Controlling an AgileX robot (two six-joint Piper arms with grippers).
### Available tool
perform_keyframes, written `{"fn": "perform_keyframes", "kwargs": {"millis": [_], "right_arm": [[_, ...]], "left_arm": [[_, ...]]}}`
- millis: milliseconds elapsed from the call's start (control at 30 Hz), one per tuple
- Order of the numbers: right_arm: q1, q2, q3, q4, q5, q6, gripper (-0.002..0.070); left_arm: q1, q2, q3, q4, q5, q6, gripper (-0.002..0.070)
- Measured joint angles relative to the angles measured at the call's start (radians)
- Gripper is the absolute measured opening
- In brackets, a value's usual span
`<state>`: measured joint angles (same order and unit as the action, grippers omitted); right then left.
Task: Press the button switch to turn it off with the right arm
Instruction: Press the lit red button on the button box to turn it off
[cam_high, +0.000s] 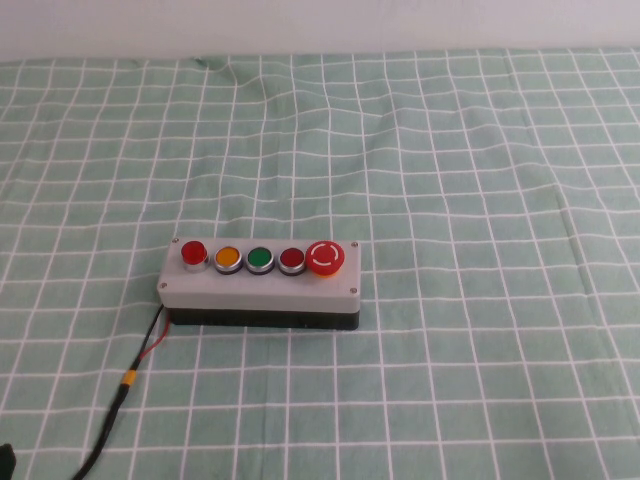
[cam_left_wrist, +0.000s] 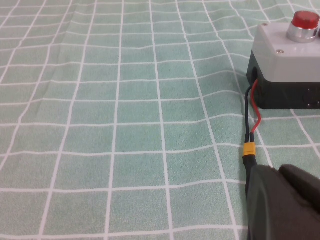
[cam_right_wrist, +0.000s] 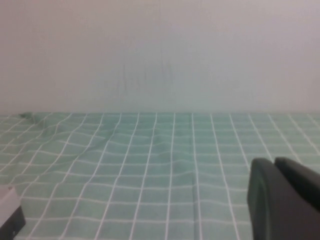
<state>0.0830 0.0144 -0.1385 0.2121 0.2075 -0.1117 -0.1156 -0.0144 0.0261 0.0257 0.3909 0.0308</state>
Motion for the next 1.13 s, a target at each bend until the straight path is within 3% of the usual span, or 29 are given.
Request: {"fn": "perform_keyframes", "kwargs": {"millis": [233, 467, 1133], "right_arm": [[0.0, -0.022, 0.163, 0.036, -0.005, 0.0, -0.0016], [0.0, -0.022, 0.163, 0.019, 0.166, 0.0, -0.0016], [0.0, -0.022, 0.163, 0.025, 0.182, 0.0, -0.0016]], "left_arm": [[0.0, 0.0, 0.0, 0.0, 0.0, 0.0, -0.0003], [0.0, 0.0, 0.0, 0.0, 0.0, 0.0, -0.0003], [0.0, 0.0, 0.0, 0.0, 0.0, 0.0, -0.0003]]}}
